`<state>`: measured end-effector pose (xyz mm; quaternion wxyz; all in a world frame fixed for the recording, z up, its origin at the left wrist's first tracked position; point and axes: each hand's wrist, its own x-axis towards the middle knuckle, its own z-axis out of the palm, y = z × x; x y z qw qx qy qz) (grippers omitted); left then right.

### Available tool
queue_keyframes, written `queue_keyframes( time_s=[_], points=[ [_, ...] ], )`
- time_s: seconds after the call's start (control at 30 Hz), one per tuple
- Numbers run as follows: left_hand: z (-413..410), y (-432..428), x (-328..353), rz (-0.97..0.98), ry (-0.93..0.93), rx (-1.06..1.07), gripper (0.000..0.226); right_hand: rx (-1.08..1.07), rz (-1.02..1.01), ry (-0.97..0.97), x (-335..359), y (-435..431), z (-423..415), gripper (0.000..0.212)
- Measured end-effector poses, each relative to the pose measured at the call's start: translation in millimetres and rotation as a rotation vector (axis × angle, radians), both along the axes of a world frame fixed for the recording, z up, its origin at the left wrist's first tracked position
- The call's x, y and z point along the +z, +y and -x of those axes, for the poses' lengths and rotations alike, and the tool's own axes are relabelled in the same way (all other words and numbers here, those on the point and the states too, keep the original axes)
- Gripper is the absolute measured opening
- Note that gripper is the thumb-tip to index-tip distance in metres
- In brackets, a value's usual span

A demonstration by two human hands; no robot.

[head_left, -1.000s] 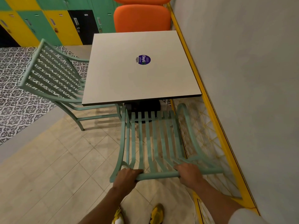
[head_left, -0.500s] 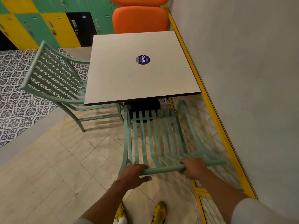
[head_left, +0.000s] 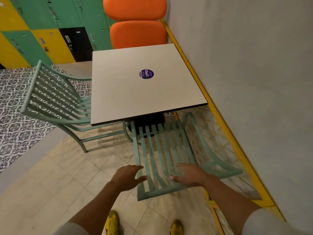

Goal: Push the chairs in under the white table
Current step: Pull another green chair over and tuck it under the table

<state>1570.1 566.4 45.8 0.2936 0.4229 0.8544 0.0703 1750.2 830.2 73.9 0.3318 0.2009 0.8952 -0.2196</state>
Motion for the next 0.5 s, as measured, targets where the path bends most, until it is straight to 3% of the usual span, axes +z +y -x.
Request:
queue_keyframes(
  time_s=[0.27,0.5],
  points=[
    [189,-119,36,-0.045,0.132,-0.033,0.074,-0.144,-0.067,0.151,5,-109,141,0.092],
    [340,-239,93,-0.076,0.234,0.007,0.076,-0.06,-0.13,0.234,31,-211,295,0.082]
  ],
)
